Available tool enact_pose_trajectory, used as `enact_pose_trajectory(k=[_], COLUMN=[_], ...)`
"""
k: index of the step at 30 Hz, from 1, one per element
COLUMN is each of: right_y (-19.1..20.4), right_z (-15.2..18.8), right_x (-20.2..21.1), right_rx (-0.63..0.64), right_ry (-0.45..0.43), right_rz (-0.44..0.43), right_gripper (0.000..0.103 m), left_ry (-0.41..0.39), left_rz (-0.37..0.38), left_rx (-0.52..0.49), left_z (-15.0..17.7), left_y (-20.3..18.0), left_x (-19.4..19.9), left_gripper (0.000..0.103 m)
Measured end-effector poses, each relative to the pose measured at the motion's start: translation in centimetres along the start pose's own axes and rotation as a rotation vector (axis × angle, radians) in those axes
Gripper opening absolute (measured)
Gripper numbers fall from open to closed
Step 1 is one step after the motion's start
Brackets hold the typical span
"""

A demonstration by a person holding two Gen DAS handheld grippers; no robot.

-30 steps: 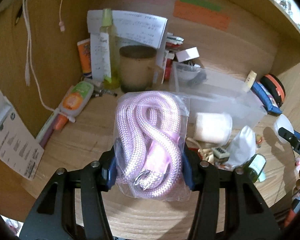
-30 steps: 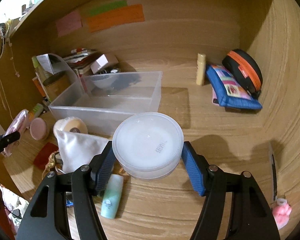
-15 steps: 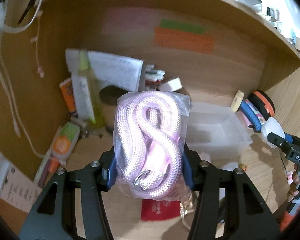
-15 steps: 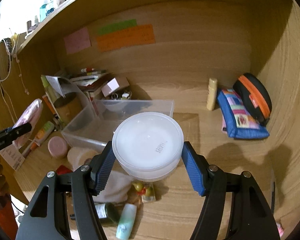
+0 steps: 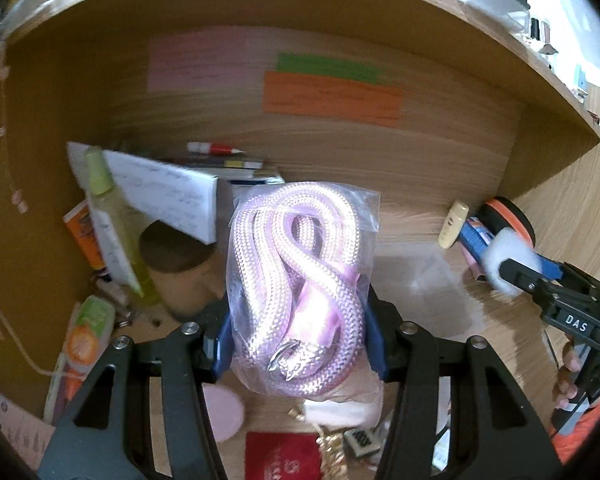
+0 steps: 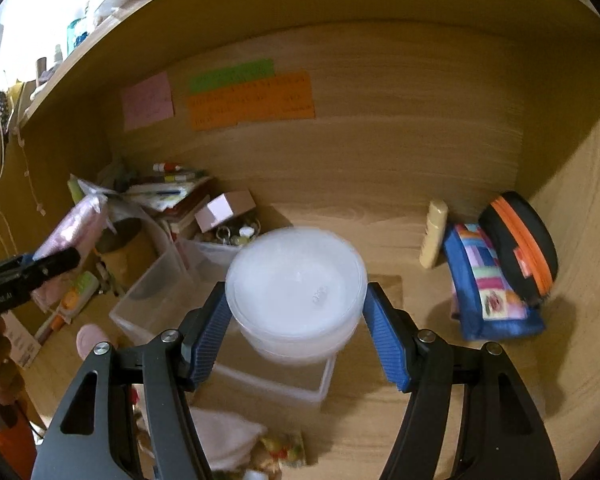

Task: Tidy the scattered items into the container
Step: 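Lift the bagged pink rope with the left gripper while the right gripper grasps the white jar, then lower the bagged rope into the clear box and open the left gripper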

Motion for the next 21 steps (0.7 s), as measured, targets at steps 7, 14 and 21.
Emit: enact_pose_trajectory(k=[7,14,21], right_y=[1.3,0.5,0.0], right_z=[-2.1,-0.3,0.9], right_x=[-1.8,-5.6,-6.9], right_rx=[0.09,0.055,0.045], right_ry=[0.006,0.115,0.164], right_rz=[0.001,-0.033,-0.042], right_gripper=[0.063,0.063,0.063], left_ry=[0.018,0.102,0.189], left_rz=[0.037,0.049,0.078], left_rx=[-0.052,-0.108,-0.131], left_z=[-1.0,0.3,1.8], left_y=[-2.6,-4.5,-5.8], left_x=[-2.2,-5.7,-8.1], left_gripper=[0.053,0.053,0.053])
Point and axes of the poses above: each gripper's, at about its wrist camera, not at the fingertips, and x roughly against the way its jaws point, y to its left, z to its underside, the point moved 2 cm from there along -x, roughly the way its jaws point, and after that the axes turned 12 degrees about -z, right-handed, at the moved point
